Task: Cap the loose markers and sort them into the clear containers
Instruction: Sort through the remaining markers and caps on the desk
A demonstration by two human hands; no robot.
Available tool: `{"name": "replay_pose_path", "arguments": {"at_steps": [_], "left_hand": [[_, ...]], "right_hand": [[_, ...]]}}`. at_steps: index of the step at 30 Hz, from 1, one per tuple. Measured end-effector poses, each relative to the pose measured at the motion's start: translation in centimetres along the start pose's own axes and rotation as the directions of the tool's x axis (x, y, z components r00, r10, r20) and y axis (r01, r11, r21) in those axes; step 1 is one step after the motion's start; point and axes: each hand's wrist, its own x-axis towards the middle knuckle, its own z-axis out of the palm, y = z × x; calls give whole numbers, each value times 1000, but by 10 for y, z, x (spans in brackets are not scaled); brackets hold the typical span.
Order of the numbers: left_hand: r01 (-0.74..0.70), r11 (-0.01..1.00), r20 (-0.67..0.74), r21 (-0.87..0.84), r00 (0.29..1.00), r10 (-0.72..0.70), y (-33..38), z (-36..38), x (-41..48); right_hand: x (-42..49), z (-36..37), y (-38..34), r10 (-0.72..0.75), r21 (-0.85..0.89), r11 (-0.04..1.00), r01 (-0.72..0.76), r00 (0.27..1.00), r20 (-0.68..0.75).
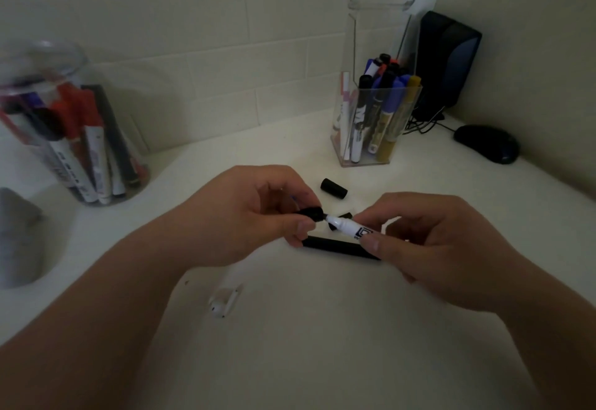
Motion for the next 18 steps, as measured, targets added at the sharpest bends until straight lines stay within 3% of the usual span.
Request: {"name": "replay_pose_path", "arguments": {"at_steps": [5, 11, 18], "left_hand": [[-43, 999, 17, 19, 999, 42, -3, 6, 0], [-8, 962, -115, -273, 993, -25, 6, 28, 5], [-77, 976, -95, -206, 994, 58, 7, 30, 4]], "right_hand": [[-1, -1, 3, -126, -222, 966, 135, 990, 57], [-2, -3, 1, -264, -322, 919, 227, 962, -73], [-3, 5, 2, -383, -436, 845, 311, 919, -88]]}}
